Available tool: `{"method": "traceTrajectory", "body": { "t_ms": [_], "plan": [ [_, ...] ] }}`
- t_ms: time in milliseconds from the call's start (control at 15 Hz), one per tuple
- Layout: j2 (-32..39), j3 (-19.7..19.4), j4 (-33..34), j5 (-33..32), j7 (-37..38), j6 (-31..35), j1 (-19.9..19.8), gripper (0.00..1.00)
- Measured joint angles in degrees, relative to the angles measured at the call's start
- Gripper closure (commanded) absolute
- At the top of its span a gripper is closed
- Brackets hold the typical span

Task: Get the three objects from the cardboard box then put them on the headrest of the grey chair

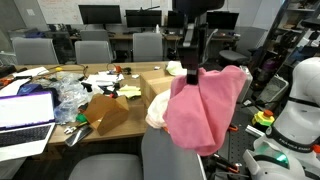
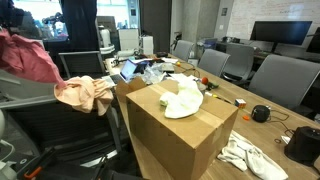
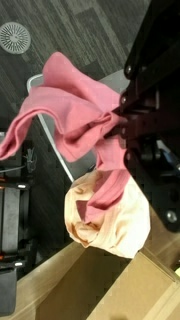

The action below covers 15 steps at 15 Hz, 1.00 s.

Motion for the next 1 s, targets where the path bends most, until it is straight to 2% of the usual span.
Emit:
{"method": "traceTrajectory", "body": {
  "t_ms": [600, 1000],
  "plan": [
    [3.0, 0.0, -1.2, 1.0, 3.3, 0.1, 1.3, 0.98],
    [1.6, 0.3, -7.8, 3.5, 7.9, 4.4, 3.9, 0.98]
  ]
}}
